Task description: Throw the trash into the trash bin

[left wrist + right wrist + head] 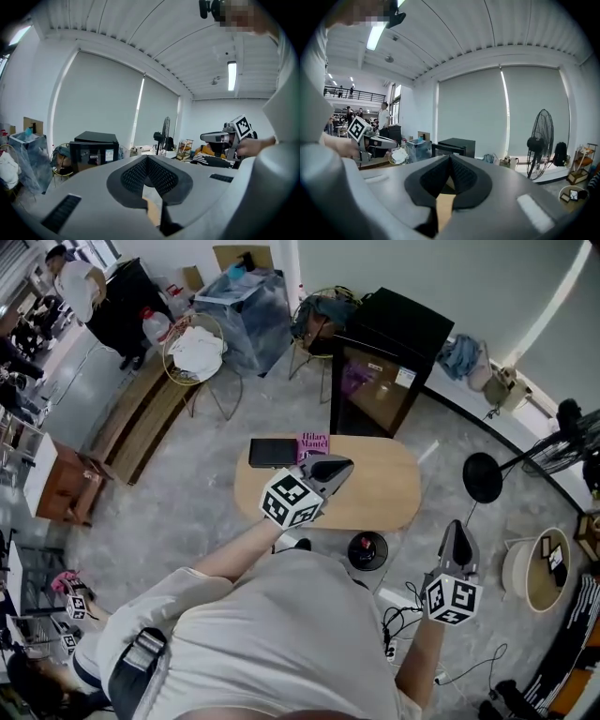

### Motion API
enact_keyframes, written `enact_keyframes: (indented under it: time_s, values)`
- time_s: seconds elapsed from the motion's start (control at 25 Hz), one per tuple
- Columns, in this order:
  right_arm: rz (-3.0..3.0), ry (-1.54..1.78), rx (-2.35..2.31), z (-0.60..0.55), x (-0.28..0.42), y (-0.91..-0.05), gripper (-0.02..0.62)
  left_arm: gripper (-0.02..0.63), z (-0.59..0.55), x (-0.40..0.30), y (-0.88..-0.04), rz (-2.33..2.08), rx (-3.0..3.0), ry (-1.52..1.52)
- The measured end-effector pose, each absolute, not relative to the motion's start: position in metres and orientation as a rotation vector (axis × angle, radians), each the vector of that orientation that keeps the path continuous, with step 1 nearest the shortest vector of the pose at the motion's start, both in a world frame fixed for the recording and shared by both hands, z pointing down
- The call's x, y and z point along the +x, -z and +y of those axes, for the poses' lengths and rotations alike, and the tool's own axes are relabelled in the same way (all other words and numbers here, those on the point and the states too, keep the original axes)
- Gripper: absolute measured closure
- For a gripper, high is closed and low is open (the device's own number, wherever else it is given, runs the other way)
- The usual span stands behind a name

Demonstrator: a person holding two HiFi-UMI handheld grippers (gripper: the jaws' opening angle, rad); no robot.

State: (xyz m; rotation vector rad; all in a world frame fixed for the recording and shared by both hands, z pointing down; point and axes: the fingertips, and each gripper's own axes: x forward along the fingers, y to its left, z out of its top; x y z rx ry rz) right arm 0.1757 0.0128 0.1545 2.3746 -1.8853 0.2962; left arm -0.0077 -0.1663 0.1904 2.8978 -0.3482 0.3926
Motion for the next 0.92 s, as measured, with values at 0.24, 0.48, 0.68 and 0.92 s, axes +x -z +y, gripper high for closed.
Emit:
enact_keyframes:
  time_s: [0.24, 0.48, 0.68, 0.92]
  values:
    - [-1.897, -0.272, 2.361, 0.008, 0.170, -0.148, 0.584, 0.600, -0.172, -0.017, -0.187, -0.363, 2.903, -0.379]
    - [-1.903, -0.253, 2.355, 0.002, 0.168, -0.140, 0.584, 0.600, -0.183, -0.022, -0.178, -0.383, 2.901, -0.353]
    - [-1.913, -0.246, 2.348, -0.004, 0.163, -0.139, 0.584, 0.600, -0.187, -0.022, -0.173, -0.380, 2.909, -0.339]
    - [-1.917, -0.224, 2.344, -0.010, 0.160, -0.133, 0.584, 0.600, -0.193, -0.024, -0.173, -0.384, 2.910, -0.331]
